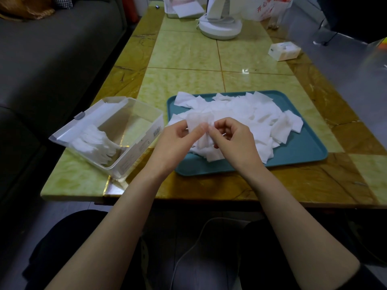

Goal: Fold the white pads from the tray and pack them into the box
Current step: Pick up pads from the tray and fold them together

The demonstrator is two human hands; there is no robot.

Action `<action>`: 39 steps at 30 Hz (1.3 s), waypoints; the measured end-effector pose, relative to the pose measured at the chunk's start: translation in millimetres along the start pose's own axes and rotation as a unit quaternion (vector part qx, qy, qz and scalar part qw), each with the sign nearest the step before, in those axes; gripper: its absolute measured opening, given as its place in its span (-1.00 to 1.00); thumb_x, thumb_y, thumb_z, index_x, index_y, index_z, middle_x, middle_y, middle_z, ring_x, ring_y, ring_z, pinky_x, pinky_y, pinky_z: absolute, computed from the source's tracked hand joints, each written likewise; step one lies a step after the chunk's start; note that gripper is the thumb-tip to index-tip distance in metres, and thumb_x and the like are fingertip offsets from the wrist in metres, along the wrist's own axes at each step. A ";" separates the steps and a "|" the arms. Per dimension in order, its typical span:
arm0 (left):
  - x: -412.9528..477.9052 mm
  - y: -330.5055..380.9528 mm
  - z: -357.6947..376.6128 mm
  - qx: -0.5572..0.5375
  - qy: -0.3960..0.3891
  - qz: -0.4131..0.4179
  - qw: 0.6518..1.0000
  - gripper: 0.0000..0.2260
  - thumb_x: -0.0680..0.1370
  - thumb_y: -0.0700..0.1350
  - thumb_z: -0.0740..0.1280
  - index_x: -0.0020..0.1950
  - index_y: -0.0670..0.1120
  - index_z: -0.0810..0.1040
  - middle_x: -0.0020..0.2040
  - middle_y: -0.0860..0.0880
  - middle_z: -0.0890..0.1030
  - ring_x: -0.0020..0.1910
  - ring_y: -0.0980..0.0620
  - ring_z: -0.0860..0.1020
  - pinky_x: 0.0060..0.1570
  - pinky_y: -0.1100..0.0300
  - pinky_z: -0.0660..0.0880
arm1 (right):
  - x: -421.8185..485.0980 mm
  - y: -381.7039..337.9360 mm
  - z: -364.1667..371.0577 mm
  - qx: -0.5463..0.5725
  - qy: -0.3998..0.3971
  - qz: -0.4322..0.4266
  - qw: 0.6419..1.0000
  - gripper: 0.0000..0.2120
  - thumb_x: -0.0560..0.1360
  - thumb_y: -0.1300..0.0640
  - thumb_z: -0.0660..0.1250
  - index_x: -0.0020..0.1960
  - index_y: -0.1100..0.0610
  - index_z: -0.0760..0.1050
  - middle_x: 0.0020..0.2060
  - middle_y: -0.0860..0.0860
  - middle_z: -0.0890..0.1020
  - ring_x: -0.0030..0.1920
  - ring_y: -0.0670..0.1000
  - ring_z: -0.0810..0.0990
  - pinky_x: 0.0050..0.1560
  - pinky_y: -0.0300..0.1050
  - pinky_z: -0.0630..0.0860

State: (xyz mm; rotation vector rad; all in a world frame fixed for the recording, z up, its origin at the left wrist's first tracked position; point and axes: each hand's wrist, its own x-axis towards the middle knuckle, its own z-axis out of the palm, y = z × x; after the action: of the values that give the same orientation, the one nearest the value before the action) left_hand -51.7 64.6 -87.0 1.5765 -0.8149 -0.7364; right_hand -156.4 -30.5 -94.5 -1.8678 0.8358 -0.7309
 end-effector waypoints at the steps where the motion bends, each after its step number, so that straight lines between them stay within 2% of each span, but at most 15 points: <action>1: -0.4 0.2 0.6 -0.002 0.005 0.000 1.000 -0.82 0.57 -0.08 0.31 0.05 -0.13 0.63 -0.13 -0.02 0.70 -0.14 0.13 0.65 -0.14 0.27 0.55 | 0.1 0.0 -0.4 0.000 -0.002 0.000 1.000 -0.91 0.51 0.07 0.32 -0.17 0.01 0.49 -0.32 -0.07 0.58 -0.28 -0.08 0.57 -0.19 -0.19 0.56; 4: 1.8 -2.4 -0.1 0.000 0.033 -0.003 0.999 -0.85 0.60 -0.14 0.26 0.03 -0.13 0.61 -0.18 0.05 0.67 -0.24 0.25 0.61 -0.27 0.41 0.47 | 0.6 -0.3 -1.1 -0.020 0.002 -0.005 1.000 -0.86 0.55 0.07 0.25 -0.18 0.02 0.47 -0.34 -0.13 0.55 -0.32 -0.16 0.53 -0.25 -0.36 0.44; 6: 3.1 -2.7 -0.4 0.006 0.052 -0.008 0.999 -0.84 0.61 -0.13 0.24 0.01 -0.11 0.61 -0.16 0.03 0.67 -0.22 0.22 0.61 -0.25 0.39 0.48 | 0.4 -0.5 -0.9 -0.022 0.027 -0.012 0.999 -0.95 0.52 0.09 0.30 -0.10 0.03 0.46 -0.26 -0.17 0.53 -0.27 -0.21 0.51 -0.23 -0.43 0.40; 8: 3.6 -3.2 0.1 0.015 0.070 -0.013 0.997 -0.84 0.61 -0.11 0.24 0.00 -0.09 0.62 -0.12 -0.02 0.68 -0.17 0.14 0.61 -0.17 0.31 0.52 | -0.4 -1.3 -0.9 -0.011 0.057 -0.030 0.998 -0.91 0.48 0.11 0.35 -0.06 0.03 0.45 -0.22 -0.17 0.52 -0.27 -0.26 0.47 -0.22 -0.45 0.39; 11: 3.6 -3.5 0.0 0.022 0.077 -0.014 0.997 -0.82 0.61 -0.09 0.24 0.04 -0.09 0.62 -0.09 -0.04 0.69 -0.10 0.08 0.63 -0.09 0.22 0.53 | -1.4 -3.0 0.4 -0.012 0.044 -0.054 0.998 -0.98 0.50 0.13 0.33 -0.10 0.03 0.50 -0.18 -0.12 0.57 -0.22 -0.24 0.48 -0.22 -0.43 0.39; 16: 3.9 -3.2 -0.4 0.025 0.067 -0.012 0.997 -0.83 0.61 -0.09 0.25 0.07 -0.08 0.61 -0.10 -0.02 0.68 -0.15 0.13 0.63 -0.17 0.31 0.52 | -1.4 -3.5 1.6 -0.010 0.001 -0.047 0.999 -0.94 0.49 0.17 0.34 -0.11 0.02 0.54 -0.19 -0.15 0.59 -0.23 -0.26 0.49 -0.22 -0.44 0.39; 22: 1.6 -3.0 -0.4 0.024 0.039 -0.018 0.999 -0.83 0.62 -0.09 0.23 -0.09 -0.04 0.59 -0.18 -0.01 0.67 -0.18 0.11 0.62 -0.12 0.21 0.52 | -3.2 -4.8 3.2 -0.003 -0.044 -0.063 0.997 -0.82 0.52 0.23 0.28 -0.10 -0.05 0.52 -0.11 -0.13 0.58 -0.19 -0.19 0.52 -0.18 -0.29 0.47; 25: 2.6 -3.0 -0.4 0.040 0.036 -0.022 0.998 -0.68 0.64 -0.04 0.17 -0.05 -0.25 0.58 -0.11 -0.27 0.62 -0.15 -0.01 0.54 -0.04 -0.02 0.49 | -3.4 -5.7 1.6 0.003 -0.046 -0.064 0.997 -0.84 0.52 0.23 0.29 -0.09 -0.02 0.55 -0.15 -0.17 0.60 -0.21 -0.21 0.53 -0.19 -0.31 0.47; 27: 2.4 -2.2 0.1 0.046 0.034 -0.030 0.998 -0.61 0.66 -0.02 0.12 0.03 -0.33 0.55 0.00 -0.34 0.59 -0.11 -0.08 0.54 0.03 -0.08 0.49 | -3.6 -7.1 0.9 0.008 -0.042 -0.054 0.998 -0.85 0.50 0.24 0.31 -0.10 0.00 0.54 -0.19 -0.19 0.60 -0.26 -0.19 0.53 -0.19 -0.26 0.49; 29: 1.4 -1.2 0.5 0.044 0.029 -0.036 0.998 -0.63 0.67 -0.04 0.08 0.03 -0.26 0.58 0.00 -0.26 0.63 -0.04 -0.10 0.59 0.07 0.01 0.52 | -4.3 -9.2 0.5 0.041 -0.041 -0.039 0.998 -0.89 0.50 0.25 0.32 -0.10 0.05 0.52 -0.20 -0.13 0.63 -0.34 -0.17 0.53 -0.24 -0.27 0.47; 31: 0.4 0.3 0.7 0.042 0.034 -0.042 0.998 -0.63 0.68 -0.05 0.06 0.02 -0.23 0.58 -0.01 -0.23 0.64 -0.06 -0.06 0.59 0.01 0.10 0.52 | -5.2 -11.7 -0.3 0.080 -0.048 -0.025 0.995 -0.94 0.49 0.23 0.35 -0.09 0.10 0.49 -0.17 0.00 0.66 -0.42 -0.15 0.52 -0.29 -0.33 0.45; 33: -0.2 2.0 0.5 0.040 0.037 -0.050 0.997 -0.60 0.67 -0.03 0.06 0.01 -0.28 0.57 -0.01 -0.29 0.63 -0.08 -0.08 0.57 0.05 0.01 0.50 | -6.2 -12.2 -0.4 0.085 -0.052 -0.026 0.995 -0.91 0.46 0.21 0.39 -0.09 0.11 0.48 -0.16 0.05 0.66 -0.43 -0.09 0.53 -0.34 -0.32 0.47; 35: -0.6 2.7 0.4 0.035 0.022 -0.054 0.998 -0.59 0.65 0.07 0.10 -0.04 -0.19 0.61 -0.04 -0.24 0.64 -0.01 -0.14 0.60 0.14 -0.06 0.47 | -6.4 -11.4 0.2 0.065 -0.047 -0.036 0.996 -0.87 0.44 0.22 0.41 -0.08 0.10 0.49 -0.17 0.00 0.65 -0.37 -0.06 0.56 -0.34 -0.29 0.50; 37: -3.1 6.1 1.0 0.036 -0.003 -0.053 0.998 -0.54 0.54 0.24 0.17 -0.01 -0.12 0.63 -0.03 -0.17 0.66 0.04 -0.11 0.61 0.17 -0.08 0.47 | -5.7 -10.5 0.4 0.046 -0.041 -0.039 0.997 -0.82 0.43 0.26 0.42 -0.05 0.07 0.48 -0.19 -0.08 0.63 -0.33 -0.19 0.56 -0.26 -0.25 0.53; 39: -3.8 5.1 0.7 0.052 -0.020 -0.044 0.997 -0.48 0.45 0.26 0.27 0.08 -0.17 0.61 0.01 -0.15 0.66 0.02 -0.05 0.62 0.16 -0.12 0.47 | -5.0 -9.6 -0.1 0.045 -0.038 -0.028 0.998 -0.80 0.43 0.27 0.40 -0.04 0.05 0.47 -0.21 -0.09 0.63 -0.37 -0.22 0.53 -0.24 -0.26 0.52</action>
State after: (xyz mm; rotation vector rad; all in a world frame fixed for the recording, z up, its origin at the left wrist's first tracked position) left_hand -55.0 66.8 -82.0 1.7037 -0.8284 -0.8022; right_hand -157.1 -23.5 -86.4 -1.8329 0.6933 -0.7167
